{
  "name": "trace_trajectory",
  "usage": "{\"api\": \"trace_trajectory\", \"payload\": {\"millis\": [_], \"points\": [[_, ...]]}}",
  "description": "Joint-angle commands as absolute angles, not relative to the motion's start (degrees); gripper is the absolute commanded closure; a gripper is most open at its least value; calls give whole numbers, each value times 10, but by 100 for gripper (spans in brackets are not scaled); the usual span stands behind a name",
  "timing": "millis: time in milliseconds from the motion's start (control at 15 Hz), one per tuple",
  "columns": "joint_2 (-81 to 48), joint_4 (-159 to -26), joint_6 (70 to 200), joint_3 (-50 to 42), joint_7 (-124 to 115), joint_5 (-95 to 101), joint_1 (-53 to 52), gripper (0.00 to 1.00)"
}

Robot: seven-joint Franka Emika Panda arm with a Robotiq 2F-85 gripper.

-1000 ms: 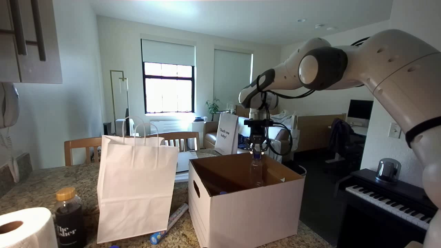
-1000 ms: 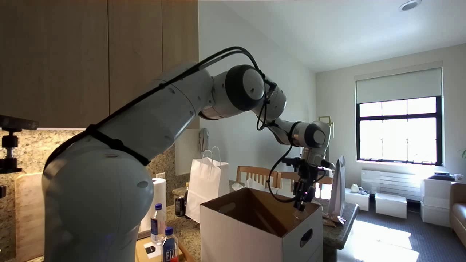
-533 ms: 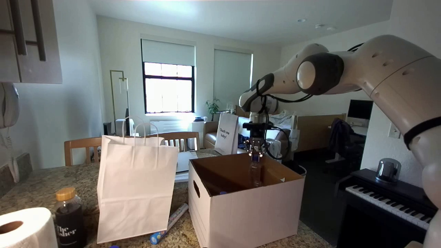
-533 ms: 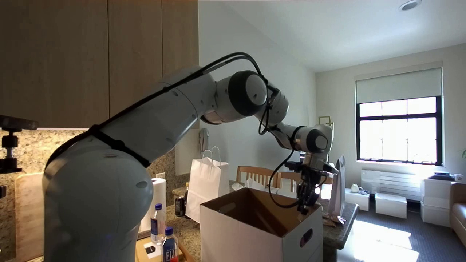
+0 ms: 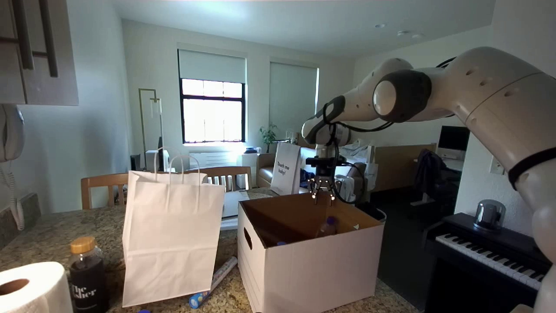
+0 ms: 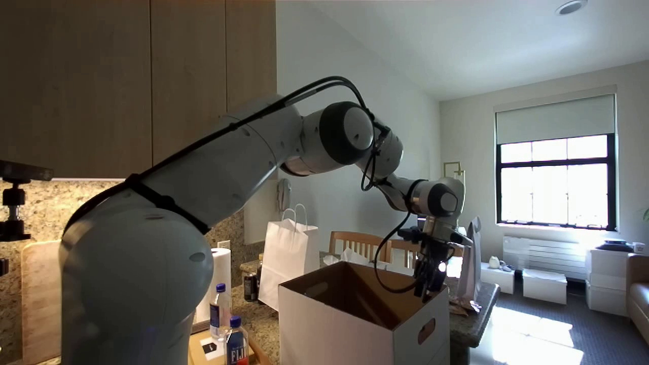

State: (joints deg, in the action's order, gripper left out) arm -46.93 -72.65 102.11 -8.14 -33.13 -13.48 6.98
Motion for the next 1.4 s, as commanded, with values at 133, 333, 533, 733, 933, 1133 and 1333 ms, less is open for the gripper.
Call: {"api": "trace_trajectory", "payload": {"millis": [133, 333, 533, 733, 933, 1133, 1333], "points": [[-471, -718, 1019, -81, -346, -145, 76, 6], [-458, -722, 1012, -79, -339, -146, 77, 0], [-427, -736, 994, -77, -329, -143, 74, 0], [-379, -761, 981, -75, -315, -133, 66, 0], [-322, -777, 946, -80, -326, -104, 39, 0], [-264, -803, 908, -69, -324, -64, -3, 0], [-209, -849, 890, -46, -325, -8, -57, 0]]}}
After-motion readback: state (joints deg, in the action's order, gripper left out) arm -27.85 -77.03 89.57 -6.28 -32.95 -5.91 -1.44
